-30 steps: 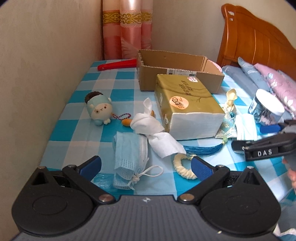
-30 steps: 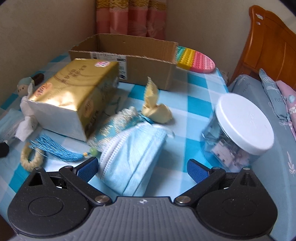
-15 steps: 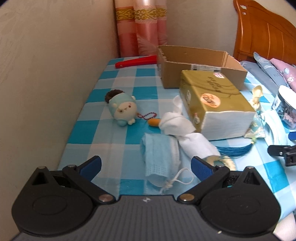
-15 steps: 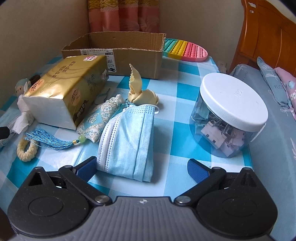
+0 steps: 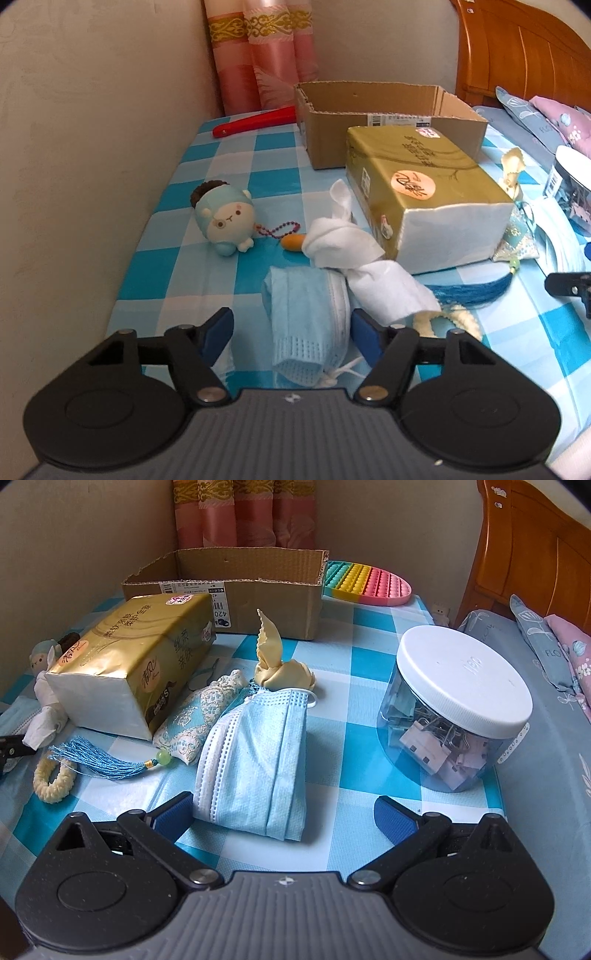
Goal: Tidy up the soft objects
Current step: 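Grasp a folded blue face mask with the right gripper while the left gripper grasps another blue mask, then carry the blue mask into the cardboard box and open the left gripper while the right gripper holds its mask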
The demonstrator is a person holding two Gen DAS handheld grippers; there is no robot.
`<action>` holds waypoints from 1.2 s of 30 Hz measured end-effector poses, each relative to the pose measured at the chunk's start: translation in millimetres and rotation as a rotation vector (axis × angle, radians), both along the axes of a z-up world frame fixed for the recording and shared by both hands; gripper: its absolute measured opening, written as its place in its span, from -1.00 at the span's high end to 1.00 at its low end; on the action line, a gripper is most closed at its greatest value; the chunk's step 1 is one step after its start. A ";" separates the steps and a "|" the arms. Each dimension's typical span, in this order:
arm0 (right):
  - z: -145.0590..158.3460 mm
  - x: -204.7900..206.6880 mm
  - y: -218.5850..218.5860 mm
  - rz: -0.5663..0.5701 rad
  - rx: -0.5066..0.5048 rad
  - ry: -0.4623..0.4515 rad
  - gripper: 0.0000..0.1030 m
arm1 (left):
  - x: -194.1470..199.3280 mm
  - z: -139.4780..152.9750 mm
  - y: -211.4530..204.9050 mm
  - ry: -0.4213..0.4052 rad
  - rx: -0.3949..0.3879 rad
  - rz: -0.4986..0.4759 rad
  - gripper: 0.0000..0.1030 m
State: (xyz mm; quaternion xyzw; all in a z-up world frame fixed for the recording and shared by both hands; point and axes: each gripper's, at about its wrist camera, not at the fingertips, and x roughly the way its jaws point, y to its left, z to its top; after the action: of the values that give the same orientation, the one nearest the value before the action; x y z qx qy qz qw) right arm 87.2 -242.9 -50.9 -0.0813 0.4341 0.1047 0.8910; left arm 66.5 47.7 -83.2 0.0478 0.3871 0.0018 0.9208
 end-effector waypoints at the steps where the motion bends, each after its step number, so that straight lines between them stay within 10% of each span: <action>1: -0.1 -0.1 0.0 -0.001 0.000 0.000 -1.00 | 0.3 -0.2 0.0 -0.005 -0.003 0.000 -0.31; 8: 0.6 0.3 0.7 -0.005 -0.003 0.005 -1.00 | 2.5 -0.5 0.4 -0.012 -0.050 0.005 0.14; 20: 7.8 9.4 15.5 0.042 -0.015 -0.034 -0.92 | -2.7 0.5 0.6 -0.018 -0.019 0.034 0.11; 36: 14.9 -1.7 9.5 0.065 -0.016 -0.014 0.06 | -17.0 9.9 6.4 -0.021 -0.058 0.051 0.36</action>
State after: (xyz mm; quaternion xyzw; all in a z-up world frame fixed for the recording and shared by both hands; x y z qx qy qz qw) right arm 85.5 -233.4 -36.0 -0.1031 0.4259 0.1297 0.8895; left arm 49.5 54.1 -73.3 0.0112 0.3784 0.0144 0.9255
